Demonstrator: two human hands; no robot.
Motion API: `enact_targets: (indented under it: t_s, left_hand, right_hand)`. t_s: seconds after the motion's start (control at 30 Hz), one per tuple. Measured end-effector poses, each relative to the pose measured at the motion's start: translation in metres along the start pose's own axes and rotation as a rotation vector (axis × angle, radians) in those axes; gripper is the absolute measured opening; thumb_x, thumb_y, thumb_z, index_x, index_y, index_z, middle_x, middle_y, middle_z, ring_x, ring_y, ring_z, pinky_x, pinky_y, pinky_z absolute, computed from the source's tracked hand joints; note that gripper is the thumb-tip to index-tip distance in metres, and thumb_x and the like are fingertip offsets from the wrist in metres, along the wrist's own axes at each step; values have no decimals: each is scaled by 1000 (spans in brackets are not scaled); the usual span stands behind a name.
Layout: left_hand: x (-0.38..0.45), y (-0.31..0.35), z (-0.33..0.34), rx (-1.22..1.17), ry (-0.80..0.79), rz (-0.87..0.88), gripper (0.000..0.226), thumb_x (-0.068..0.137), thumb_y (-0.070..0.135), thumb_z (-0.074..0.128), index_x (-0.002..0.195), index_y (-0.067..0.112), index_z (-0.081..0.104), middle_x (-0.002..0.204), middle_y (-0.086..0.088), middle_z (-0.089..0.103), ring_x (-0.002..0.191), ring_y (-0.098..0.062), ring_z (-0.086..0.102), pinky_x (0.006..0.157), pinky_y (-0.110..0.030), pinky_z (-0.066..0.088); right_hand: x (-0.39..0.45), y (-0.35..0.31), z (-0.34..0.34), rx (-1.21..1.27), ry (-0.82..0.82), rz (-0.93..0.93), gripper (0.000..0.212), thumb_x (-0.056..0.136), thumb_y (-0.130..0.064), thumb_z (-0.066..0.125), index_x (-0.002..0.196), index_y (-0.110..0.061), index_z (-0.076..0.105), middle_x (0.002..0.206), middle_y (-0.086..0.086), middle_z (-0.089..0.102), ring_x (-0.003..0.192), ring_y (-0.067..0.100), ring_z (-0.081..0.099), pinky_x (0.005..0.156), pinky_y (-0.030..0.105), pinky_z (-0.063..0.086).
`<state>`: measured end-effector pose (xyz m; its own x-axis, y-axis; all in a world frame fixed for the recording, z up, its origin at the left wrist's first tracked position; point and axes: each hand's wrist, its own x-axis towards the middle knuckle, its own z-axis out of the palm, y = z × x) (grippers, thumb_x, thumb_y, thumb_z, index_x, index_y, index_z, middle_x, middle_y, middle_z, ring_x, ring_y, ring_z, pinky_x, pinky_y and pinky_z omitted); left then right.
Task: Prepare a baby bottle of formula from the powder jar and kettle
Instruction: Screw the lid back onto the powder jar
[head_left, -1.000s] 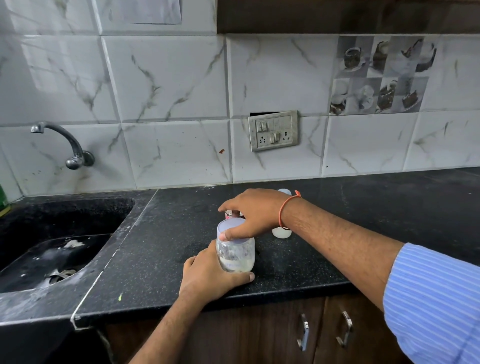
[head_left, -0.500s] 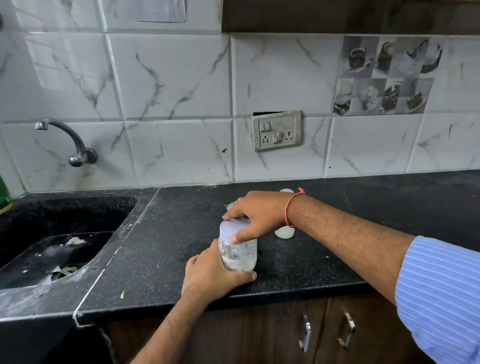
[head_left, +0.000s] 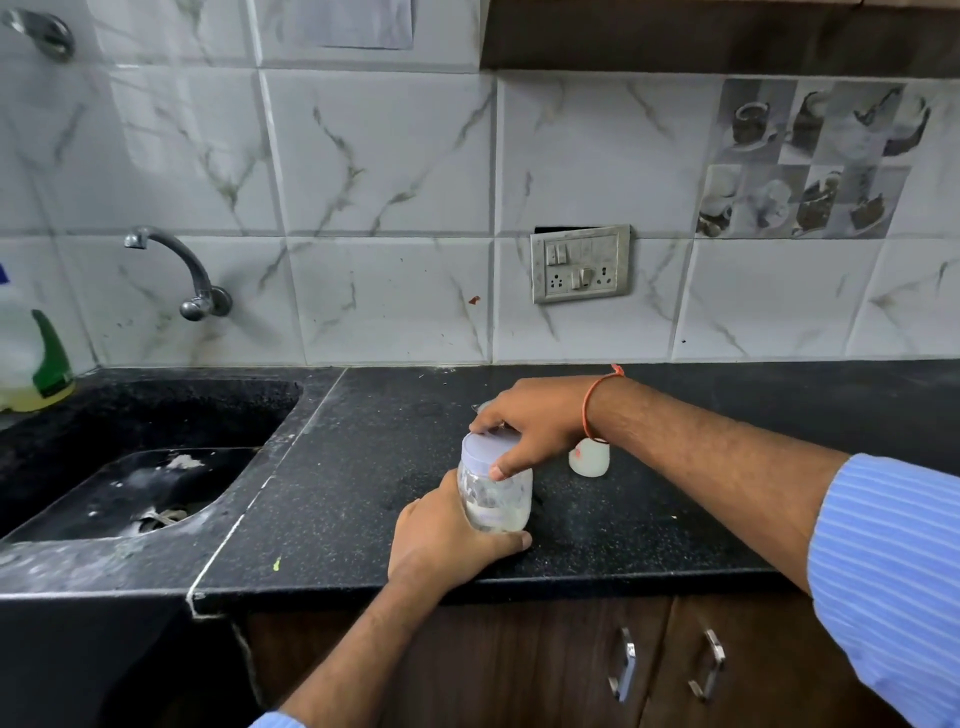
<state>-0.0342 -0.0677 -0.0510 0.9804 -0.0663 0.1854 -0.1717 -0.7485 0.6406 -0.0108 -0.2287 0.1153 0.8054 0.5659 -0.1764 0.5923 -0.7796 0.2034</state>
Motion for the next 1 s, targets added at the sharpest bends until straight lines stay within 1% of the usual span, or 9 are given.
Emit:
enact_targets:
  t_s: [0.1,0.2,0.27,0.37,0.47,0.6,0.73,0.83,1.0]
  left_hand:
    - [1,0,0,-1,16,-13,107,45,90,77,137,40,54,121,18,75,119,-14,71,102,-37,56]
    - [1,-2,4,-23,34,-42,101,46,88,80,131,41,55,114,18,75,113,-13,72,98,-37,58]
    - [1,-4,5,-22,48,-61,99,48,87,80,130,39,55,111,18,75,111,-14,72,95,-36,59]
    - [2,-2,6,27,90,-54,101,49,90,76,130,35,54,111,16,74,110,-15,72,97,-37,58]
    - [4,0,3,100,95,-46,104,54,91,75,133,28,53,117,13,73,116,-19,71,106,-41,53]
    - [22,-14,-15,89,140,-143,113,55,86,86,141,25,44,129,2,73,123,-27,70,102,-43,54]
    - [39,-39,-38,-35,139,-191,131,56,74,96,155,33,22,142,1,67,130,-32,66,109,-51,52]
    - [47,-53,-44,-101,100,-173,143,54,69,100,162,34,13,150,6,61,138,-29,62,117,-52,43]
    - [50,-65,-40,-97,101,-140,120,67,56,100,160,31,28,145,16,62,139,-21,60,115,-45,34]
  right_hand:
    - [1,-1,1,2,26,36,65,91,-59,70,142,-20,64,136,2,71,118,28,65,102,44,52]
    - [5,1,10,25,87,75,80,75,-77,55,125,-16,70,119,5,76,107,31,69,93,48,56]
    - [6,0,12,80,104,73,84,77,-76,58,133,-14,66,129,7,73,118,31,67,100,47,54]
    - [8,0,15,104,97,94,77,93,-59,69,154,-15,50,152,5,60,139,29,55,113,45,45]
    - [8,1,11,112,64,80,79,96,-56,69,159,-16,43,159,3,54,145,28,51,117,43,42]
    - [0,15,3,184,182,129,88,96,-59,67,167,-22,30,168,2,42,152,25,42,123,37,36]
    - [2,32,11,197,217,224,78,101,-58,59,166,-23,32,167,1,44,152,24,44,122,38,38]
    - [13,41,22,202,191,273,79,100,-61,58,165,-25,34,163,3,49,148,26,48,117,41,43]
    - [37,51,28,212,174,306,85,93,-69,60,164,-28,37,160,3,53,144,26,51,112,38,46]
